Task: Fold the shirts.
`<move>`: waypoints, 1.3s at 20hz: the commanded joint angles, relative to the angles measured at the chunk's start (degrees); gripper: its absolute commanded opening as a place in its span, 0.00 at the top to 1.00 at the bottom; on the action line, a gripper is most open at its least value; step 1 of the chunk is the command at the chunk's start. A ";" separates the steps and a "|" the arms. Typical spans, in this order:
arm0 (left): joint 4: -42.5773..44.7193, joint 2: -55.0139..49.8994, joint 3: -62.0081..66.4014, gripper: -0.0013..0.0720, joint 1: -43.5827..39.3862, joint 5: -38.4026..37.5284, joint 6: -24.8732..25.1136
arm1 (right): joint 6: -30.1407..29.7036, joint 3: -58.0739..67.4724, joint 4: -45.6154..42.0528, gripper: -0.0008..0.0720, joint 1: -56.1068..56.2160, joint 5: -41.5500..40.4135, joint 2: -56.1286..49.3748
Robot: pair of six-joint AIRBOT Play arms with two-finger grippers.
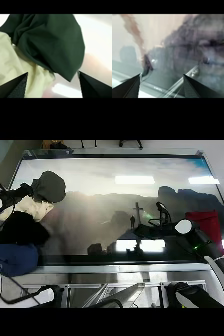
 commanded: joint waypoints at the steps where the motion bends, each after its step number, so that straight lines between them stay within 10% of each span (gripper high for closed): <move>1: 0.59 -17.11 11.37 0.03 0.96 -3.21 0.17 | 0.02 -0.02 0.07 0.19 0.02 -2.16 -0.48; 9: 0.70 -37.09 30.29 0.12 -2.54 -7.26 0.15 | 0.02 -0.02 0.07 0.19 0.02 -4.72 -0.48; 11: 1.07 -39.15 34.16 0.97 -2.40 -11.37 0.17 | 0.02 -0.02 0.24 0.19 0.02 -4.70 -0.48; 15: -1.86 -38.86 44.44 0.96 -2.71 -21.90 -0.48 | 0.02 -0.02 0.26 0.19 0.02 -4.68 -0.35; 21: -35.01 -21.73 47.87 0.96 -9.57 -26.45 9.05 | -0.07 0.26 0.42 0.20 -0.07 -4.68 0.33; 26: -32.79 -5.46 33.24 0.96 -21.24 -40.87 6.99 | -0.92 5.64 0.44 0.20 -5.14 0.24 5.09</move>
